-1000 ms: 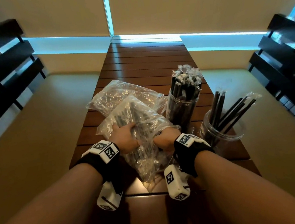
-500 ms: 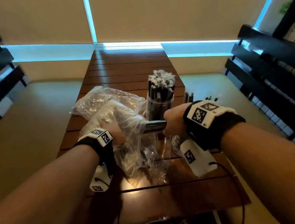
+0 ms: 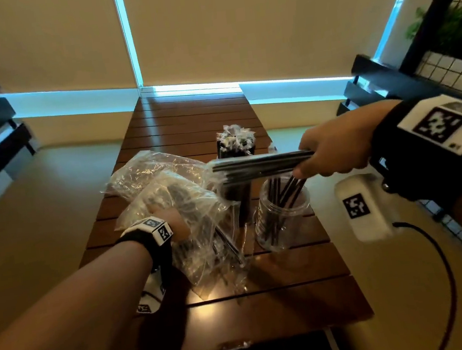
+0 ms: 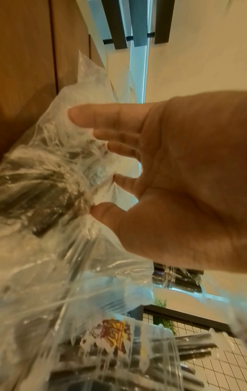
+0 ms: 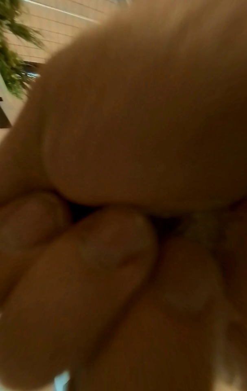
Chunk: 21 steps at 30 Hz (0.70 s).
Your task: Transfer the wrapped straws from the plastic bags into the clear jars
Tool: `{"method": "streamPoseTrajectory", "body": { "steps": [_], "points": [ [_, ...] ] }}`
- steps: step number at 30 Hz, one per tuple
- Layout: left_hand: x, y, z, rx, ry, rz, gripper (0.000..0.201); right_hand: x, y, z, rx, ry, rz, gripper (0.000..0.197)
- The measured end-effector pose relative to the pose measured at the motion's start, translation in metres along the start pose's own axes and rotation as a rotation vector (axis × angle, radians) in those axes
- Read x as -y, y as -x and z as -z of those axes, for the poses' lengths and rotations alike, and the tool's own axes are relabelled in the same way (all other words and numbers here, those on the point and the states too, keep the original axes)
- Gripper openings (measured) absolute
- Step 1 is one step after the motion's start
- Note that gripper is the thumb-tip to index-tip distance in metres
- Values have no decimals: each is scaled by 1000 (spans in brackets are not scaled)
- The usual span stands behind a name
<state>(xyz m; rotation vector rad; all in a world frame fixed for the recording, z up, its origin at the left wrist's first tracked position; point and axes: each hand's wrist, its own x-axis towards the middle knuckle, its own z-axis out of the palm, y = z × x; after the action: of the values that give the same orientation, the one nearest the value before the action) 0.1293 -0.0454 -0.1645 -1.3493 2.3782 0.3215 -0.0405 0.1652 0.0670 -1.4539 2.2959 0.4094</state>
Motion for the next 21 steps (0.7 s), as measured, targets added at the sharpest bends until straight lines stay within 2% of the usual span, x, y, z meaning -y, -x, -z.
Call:
{"method": "streamPoseTrajectory", "body": {
  "steps": [1,3,4,6,9,12,14,16,19,21],
  "points": [
    [-2,6,6,-10,-6,3,60,-1,0,0,-41,-32,21,33],
    [-6,10,21,-142,88,21,66,2,-11,-10,-175,-101,101,36],
    [-10,17,32,-222,214,-21,64,5,-20,-18,-249,-151,145,35],
    [-22,31,61,-269,578,-238,62,11,-41,-38,-373,-257,185,28],
    [-37,59,102,-58,1139,-560,46,19,-70,-69,-532,-360,206,16],
    [-49,79,134,99,1610,-739,25,31,-87,-87,-690,-477,216,16],
    [-61,85,150,100,1870,-738,24,40,-92,-89,-782,-536,239,21],
    [-80,91,163,40,2027,-648,33,45,-91,-89,-852,-559,245,25],
    [-109,102,170,-167,2012,-532,44,38,-89,-91,-913,-551,193,34],
    [-124,105,165,-275,1886,-566,48,26,-86,-98,-972,-497,151,50]
  ]
}}
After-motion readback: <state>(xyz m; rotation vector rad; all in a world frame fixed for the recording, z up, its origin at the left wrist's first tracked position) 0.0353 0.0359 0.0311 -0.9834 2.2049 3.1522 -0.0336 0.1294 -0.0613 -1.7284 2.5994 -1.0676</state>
